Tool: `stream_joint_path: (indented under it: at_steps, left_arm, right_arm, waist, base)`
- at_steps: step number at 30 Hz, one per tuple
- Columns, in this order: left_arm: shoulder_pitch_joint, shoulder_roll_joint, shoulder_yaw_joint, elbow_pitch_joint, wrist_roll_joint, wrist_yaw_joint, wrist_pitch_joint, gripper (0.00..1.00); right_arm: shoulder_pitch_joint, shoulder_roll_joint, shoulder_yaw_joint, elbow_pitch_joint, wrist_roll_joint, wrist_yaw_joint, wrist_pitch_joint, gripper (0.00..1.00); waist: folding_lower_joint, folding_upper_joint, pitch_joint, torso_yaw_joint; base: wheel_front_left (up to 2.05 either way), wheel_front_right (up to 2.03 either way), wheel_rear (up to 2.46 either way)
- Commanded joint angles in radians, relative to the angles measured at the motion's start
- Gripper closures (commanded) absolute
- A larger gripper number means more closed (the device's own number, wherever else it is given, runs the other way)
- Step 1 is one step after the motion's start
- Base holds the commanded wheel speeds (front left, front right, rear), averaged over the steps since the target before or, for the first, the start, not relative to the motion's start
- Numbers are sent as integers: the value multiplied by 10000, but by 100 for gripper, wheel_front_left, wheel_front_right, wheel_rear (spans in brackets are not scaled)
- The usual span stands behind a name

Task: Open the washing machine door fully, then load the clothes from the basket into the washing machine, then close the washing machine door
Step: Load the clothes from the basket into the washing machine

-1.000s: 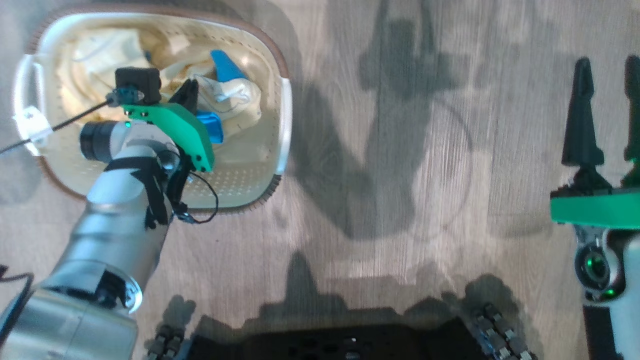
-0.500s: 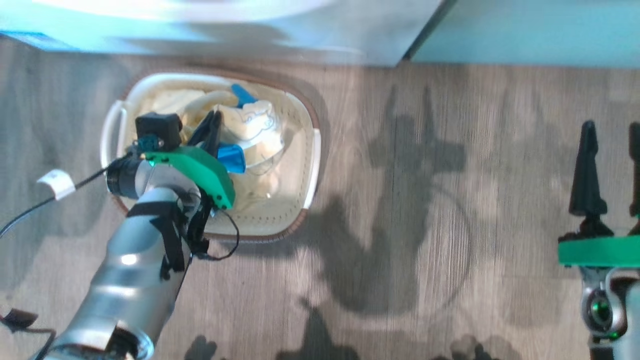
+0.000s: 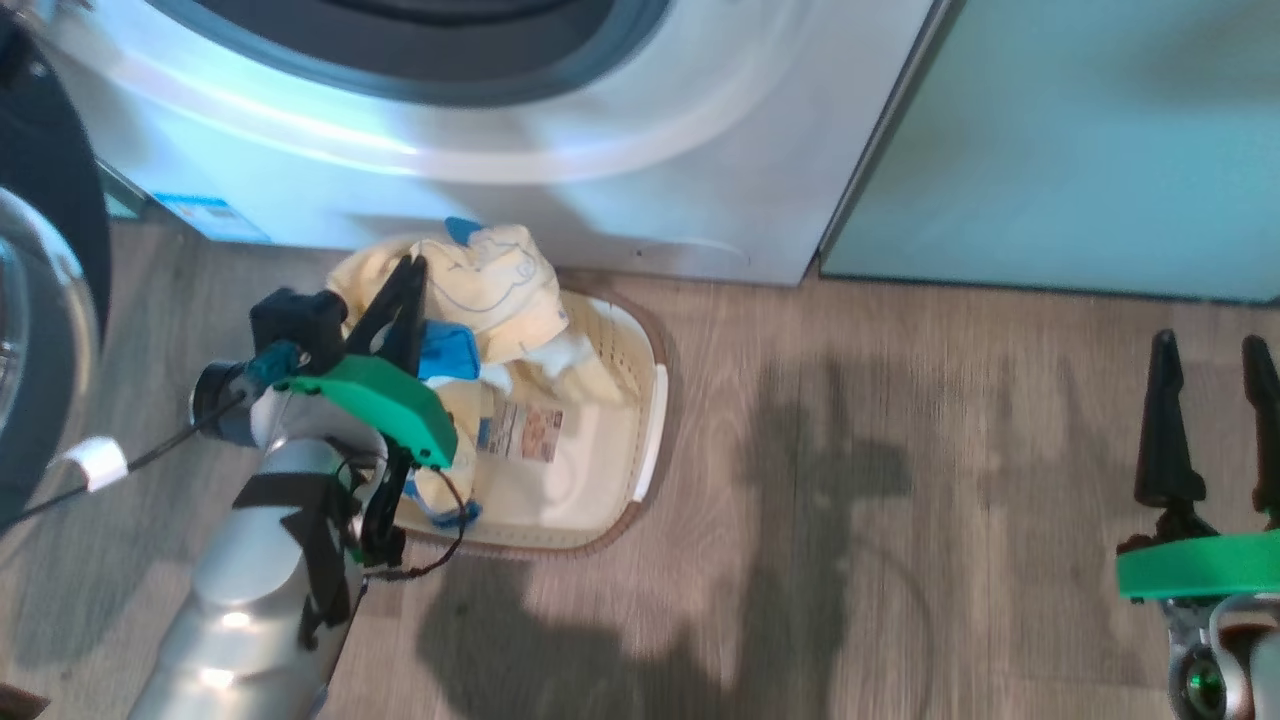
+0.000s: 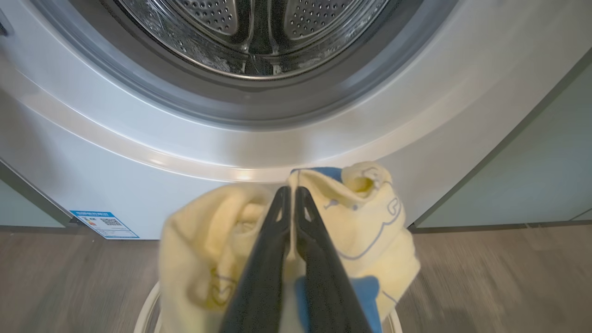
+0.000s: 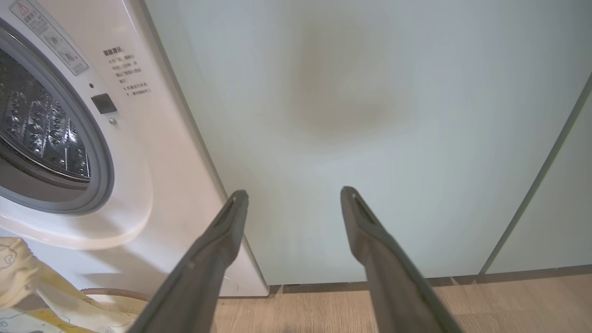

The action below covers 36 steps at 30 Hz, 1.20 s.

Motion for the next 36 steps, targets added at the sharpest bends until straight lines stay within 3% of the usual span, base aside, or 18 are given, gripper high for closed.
stream_joint_path:
  at_steps: [1,20,36]
  left_arm:
    - [17,466,338,-452,74,117,-106,100]
    - [2665,1751,1069,-4114,-70,1028,1007,100]
    - [3943,1917,1121,-5749,-158,1488,1657,100]
  right_arm:
    - [75,-172,159,-241,-87,-29,45,0]
    - [900,-352,288,-495,-149,-29,736,0]
    - [1587,-159,123,-946,-328,-29,1144,0]
  waist:
    - [2,-1,-466,98]
    - [2,-1,-2509,81]
    - [2,-1,-3120,121]
  base:
    - [0,0,0]
    - [0,0,0]
    - [0,0,0]
